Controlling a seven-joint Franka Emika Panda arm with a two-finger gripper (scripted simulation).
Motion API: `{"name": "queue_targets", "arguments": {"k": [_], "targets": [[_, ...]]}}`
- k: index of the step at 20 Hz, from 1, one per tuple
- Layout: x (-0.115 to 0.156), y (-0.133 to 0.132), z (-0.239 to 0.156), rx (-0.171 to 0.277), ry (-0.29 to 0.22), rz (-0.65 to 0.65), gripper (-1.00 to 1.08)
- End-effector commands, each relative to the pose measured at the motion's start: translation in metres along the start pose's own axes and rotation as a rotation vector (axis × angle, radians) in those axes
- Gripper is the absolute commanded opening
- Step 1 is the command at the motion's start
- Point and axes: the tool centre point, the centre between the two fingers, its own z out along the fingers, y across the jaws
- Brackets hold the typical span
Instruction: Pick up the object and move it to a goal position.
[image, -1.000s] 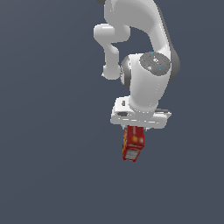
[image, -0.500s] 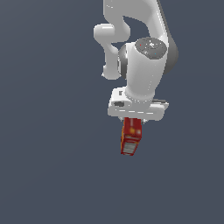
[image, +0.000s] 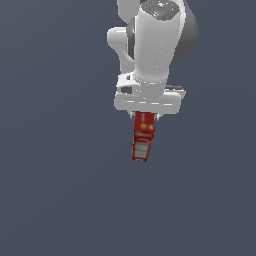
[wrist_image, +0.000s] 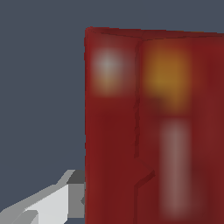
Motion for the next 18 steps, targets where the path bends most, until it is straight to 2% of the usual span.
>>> {"name": "queue_targets", "arguments": {"k": [1,11,18], "targets": [[-0.014,0.01,-0.018,0.001,0.002,0.0,-1.0],[-0.072,0.049,-0.089,0.002,0.002,0.0,-1.0],[-0.1,0.07,-0.127,0.002,0.002,0.0,-1.0]]}}
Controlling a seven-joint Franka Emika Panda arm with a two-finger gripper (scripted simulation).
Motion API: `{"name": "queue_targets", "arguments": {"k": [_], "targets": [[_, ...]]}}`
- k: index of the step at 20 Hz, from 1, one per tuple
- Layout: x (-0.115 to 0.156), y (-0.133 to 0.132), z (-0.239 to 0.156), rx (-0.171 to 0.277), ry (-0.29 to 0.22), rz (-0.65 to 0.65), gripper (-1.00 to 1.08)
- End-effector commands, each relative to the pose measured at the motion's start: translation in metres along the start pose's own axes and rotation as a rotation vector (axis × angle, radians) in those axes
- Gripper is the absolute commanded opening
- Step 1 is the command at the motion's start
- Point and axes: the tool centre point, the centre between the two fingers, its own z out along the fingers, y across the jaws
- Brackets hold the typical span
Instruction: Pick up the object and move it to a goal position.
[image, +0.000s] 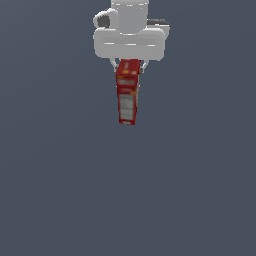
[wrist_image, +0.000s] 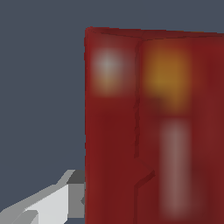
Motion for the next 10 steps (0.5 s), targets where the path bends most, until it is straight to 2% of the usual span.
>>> {"name": "queue_targets", "arguments": {"k": [1,10], "targets": [[-0.009,0.006,-0.012,0.0,0.0,0.0,-1.0],[-0.02,0.016,-0.03,-0.001,0.0,0.0,-1.0]]}}
